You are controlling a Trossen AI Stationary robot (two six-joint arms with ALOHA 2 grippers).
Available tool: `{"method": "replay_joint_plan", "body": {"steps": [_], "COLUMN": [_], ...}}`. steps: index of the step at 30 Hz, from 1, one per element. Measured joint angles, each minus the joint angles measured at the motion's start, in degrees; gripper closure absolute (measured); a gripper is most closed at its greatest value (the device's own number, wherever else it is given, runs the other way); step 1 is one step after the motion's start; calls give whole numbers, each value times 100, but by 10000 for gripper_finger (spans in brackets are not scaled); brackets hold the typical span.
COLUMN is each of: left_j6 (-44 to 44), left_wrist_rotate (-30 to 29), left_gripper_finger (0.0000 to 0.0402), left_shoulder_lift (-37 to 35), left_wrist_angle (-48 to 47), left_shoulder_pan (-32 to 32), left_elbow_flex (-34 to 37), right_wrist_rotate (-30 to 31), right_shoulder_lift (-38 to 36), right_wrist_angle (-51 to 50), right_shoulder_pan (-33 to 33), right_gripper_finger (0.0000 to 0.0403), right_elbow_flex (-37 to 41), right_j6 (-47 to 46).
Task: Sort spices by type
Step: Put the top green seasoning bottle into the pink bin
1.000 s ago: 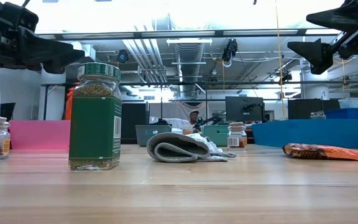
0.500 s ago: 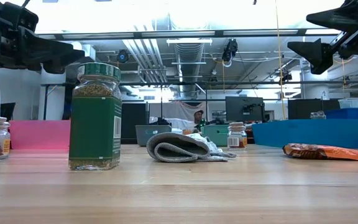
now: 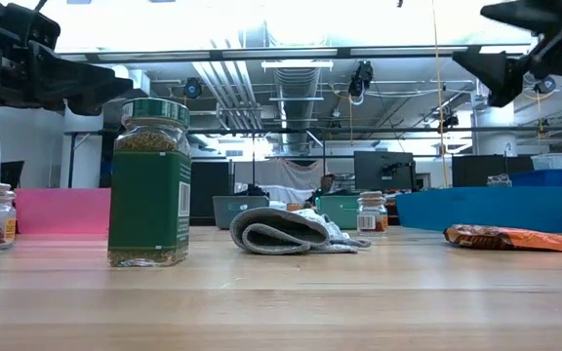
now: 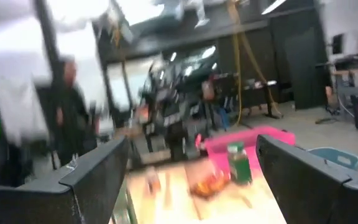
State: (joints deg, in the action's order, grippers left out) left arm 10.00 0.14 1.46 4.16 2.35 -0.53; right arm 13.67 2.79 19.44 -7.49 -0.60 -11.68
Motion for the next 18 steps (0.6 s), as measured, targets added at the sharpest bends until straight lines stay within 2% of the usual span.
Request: {"method": "replay_joint_plan", "body": {"steps": [4, 11, 14, 18], "left_j6": [0, -175, -854, -2312], "left_wrist_rotate": [2, -247, -247, -271], "left_gripper_finger": [188, 188, 188, 188], "left_shoulder_lift": [1, 2, -1, -1], "left_wrist_angle": [0, 527, 1191, 2097], "left_shoulder_pan": [-1, 0, 0, 0], "left_elbow_flex": [1, 1, 2, 0], "right_wrist_rotate": [1191, 1564, 1964, 2515], "right_shoulder_lift": [7, 304, 620, 1176], "right_wrist_angle": [181, -131, -874, -1730], "right_shoulder_pan": [2, 2, 2, 2], "right_gripper_finger": [60, 60, 60, 60], "right_elbow_flex": [-215, -1153, -1624, -2157], "right_j6": [-1086, -1147, -1118, -1165]}}
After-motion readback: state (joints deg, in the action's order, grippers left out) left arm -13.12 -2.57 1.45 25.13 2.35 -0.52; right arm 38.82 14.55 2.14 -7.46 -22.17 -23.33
